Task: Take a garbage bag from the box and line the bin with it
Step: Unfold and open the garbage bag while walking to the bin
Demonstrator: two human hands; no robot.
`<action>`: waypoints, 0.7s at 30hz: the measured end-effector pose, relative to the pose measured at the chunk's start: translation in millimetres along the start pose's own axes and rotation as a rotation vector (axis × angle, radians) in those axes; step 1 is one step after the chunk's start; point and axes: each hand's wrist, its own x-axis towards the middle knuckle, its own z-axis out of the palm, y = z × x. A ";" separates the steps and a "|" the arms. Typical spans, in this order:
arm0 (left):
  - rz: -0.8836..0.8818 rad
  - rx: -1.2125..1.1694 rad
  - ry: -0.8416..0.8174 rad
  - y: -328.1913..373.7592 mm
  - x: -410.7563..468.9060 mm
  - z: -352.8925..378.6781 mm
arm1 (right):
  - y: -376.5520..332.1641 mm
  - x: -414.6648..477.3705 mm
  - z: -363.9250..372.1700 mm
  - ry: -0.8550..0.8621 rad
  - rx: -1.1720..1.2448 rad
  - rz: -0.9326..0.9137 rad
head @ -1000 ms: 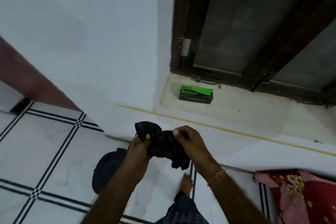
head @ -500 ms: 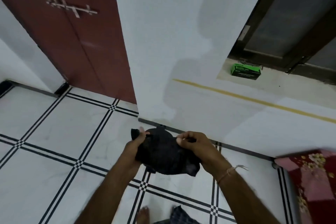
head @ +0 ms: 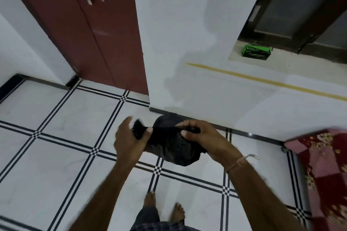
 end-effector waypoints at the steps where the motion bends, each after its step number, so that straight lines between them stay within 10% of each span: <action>1: 0.140 -0.029 -0.080 9.5 -6.1 -1.6 | -5.1 0.5 7.1 -0.023 -0.047 -0.032; 5: 0.231 -0.381 -0.565 47.1 -13.1 -4.6 | -26.2 10.6 23.8 -0.021 -0.113 -0.110; 11: 0.124 -0.652 -0.339 30.3 21.4 -39.9 | -26.6 24.2 58.7 0.149 0.061 -0.040; 21: -0.146 -0.880 -0.450 -6.8 62.1 -70.8 | -28.3 46.8 121.5 0.465 0.289 -0.096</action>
